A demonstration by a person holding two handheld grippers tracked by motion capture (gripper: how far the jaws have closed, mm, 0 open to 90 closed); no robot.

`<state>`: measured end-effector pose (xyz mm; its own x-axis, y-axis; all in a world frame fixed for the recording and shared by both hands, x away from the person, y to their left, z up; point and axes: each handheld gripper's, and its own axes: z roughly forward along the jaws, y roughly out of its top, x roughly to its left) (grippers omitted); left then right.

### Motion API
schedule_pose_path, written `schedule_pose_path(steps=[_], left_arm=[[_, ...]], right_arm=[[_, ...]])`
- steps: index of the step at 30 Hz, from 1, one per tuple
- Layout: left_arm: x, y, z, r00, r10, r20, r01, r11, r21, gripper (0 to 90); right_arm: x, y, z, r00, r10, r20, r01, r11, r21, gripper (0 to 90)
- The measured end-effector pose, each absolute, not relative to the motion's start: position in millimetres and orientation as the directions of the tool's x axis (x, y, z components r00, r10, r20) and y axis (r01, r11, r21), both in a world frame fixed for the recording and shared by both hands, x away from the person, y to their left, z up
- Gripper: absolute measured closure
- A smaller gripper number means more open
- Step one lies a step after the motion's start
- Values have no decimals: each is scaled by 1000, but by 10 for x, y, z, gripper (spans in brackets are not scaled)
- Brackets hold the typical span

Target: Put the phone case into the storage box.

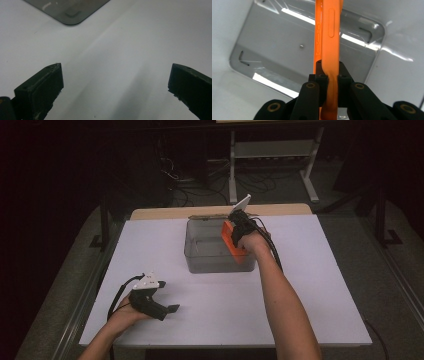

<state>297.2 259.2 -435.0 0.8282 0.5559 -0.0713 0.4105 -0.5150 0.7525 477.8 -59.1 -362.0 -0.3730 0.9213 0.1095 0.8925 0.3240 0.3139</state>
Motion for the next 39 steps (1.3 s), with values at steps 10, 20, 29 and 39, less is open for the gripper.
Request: schedule_pose_path(steps=[10,20,29,39], left_arm=[[2972,2584,-4356,829,554,-73,412,-519,749,0],[2974,2586,-4361,829,555,-74,416,-522,745,0],[2974,2584,-4367,830,554,-74,415,-523,744,0],[2971,2572,-4370,833,549,-74,414,-529,741,0]], right_arm=[[4760,-686,-3681,-287,951,113,921,242,306,818],[4769,-724,-3710,-236,965,113,938,196,286,816],[4773,-697,-3726,-240,966,90,939,208,274,803],[4785,-658,-3752,-242,968,71,942,217,255,790]])
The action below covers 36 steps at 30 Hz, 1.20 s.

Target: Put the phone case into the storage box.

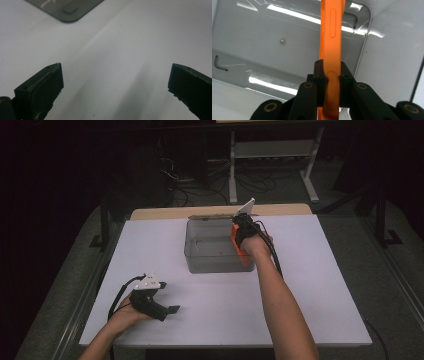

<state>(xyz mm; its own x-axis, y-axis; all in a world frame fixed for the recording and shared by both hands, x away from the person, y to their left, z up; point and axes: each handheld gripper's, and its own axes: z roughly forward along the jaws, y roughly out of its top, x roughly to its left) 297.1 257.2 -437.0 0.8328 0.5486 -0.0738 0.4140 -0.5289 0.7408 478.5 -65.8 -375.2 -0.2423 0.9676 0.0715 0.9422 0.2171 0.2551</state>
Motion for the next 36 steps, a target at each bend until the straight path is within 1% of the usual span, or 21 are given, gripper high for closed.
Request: schedule_pose_path(steps=[9,21,25,27,36], left_arm=[[2972,2578,-4368,833,549,-74,415,-530,740,0],[2970,2567,-4372,835,545,-76,415,-532,738,0],[2972,2567,-4376,836,544,-77,415,-534,737,0],[2974,2570,-4377,836,544,-77,415,-534,737,0],[2976,2571,-4376,837,542,-76,413,-535,737,0]], right_arm=[[4793,-624,-3777,-257,965,58,942,237,239,775],[4792,-616,-3763,-258,964,59,942,237,237,719],[4789,-613,-3743,-260,964,58,941,239,239,684],[4789,-616,-3728,-261,964,44,939,243,243,680],[4784,-671,-3603,-262,964,34,934,245,261,664]])
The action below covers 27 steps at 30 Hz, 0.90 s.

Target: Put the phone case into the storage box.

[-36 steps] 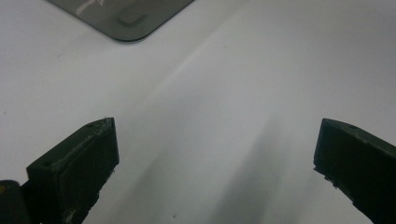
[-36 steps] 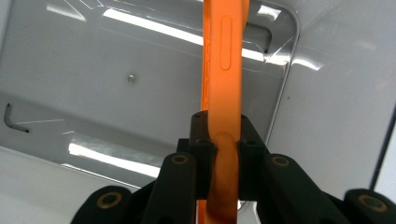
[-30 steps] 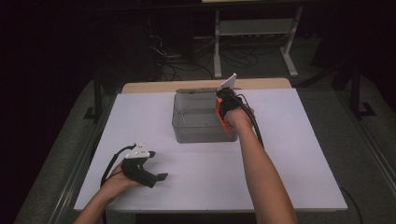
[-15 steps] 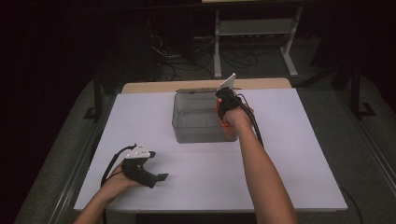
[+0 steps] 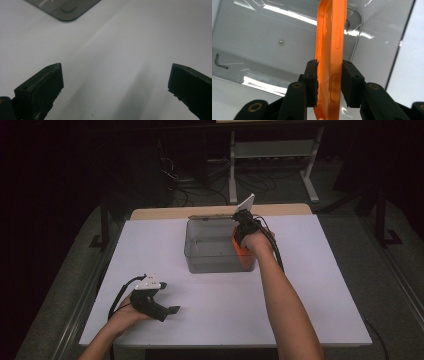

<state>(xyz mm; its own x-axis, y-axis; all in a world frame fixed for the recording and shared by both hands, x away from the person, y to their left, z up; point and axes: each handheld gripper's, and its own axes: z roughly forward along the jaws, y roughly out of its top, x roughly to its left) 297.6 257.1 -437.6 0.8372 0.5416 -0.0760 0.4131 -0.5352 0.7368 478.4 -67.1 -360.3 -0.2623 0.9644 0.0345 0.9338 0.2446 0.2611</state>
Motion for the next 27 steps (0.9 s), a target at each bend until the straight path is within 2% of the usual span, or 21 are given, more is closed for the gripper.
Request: schedule_pose_path(steps=[27], left_arm=[[2980,2573,-4376,840,536,-85,414,-530,740,0]], right_arm=[[4763,-701,-3440,-277,961,11,922,262,284,634]])
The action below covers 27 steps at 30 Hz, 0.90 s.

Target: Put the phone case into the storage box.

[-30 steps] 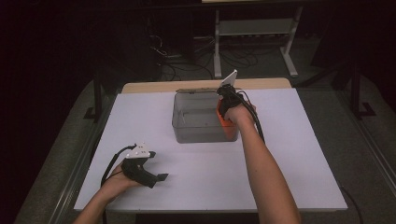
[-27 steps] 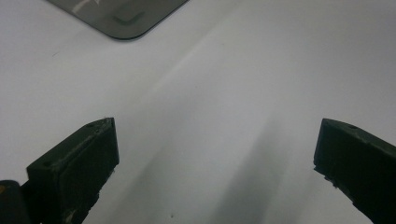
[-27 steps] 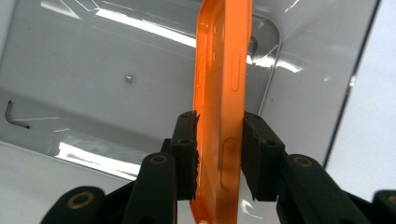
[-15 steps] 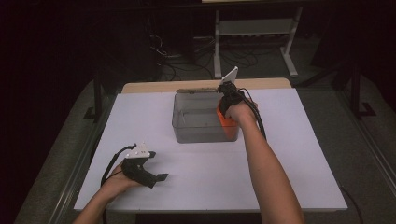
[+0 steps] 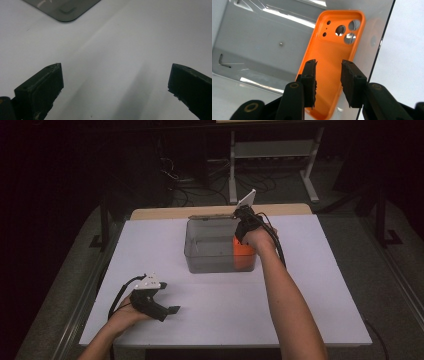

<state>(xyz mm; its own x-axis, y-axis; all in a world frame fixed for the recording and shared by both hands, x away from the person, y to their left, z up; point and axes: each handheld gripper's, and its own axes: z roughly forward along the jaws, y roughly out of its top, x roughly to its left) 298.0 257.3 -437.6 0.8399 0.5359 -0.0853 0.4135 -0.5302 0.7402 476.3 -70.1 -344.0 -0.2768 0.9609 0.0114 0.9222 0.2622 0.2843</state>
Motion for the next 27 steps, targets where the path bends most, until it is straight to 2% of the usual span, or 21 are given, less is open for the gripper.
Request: schedule_pose_path(steps=[15,18,27], left_arm=[[2985,2578,-4375,840,536,-87,415,-530,739,0],[2988,2576,-4377,841,534,-87,415,-532,738,0],[2998,2586,-4376,839,537,-91,419,-529,738,0]], right_arm=[[4713,-707,-3219,-312,950,21,898,287,333,588],[4697,-717,-3180,-322,947,20,890,295,348,548],[4644,-781,-3156,-369,929,18,851,330,408,353]])
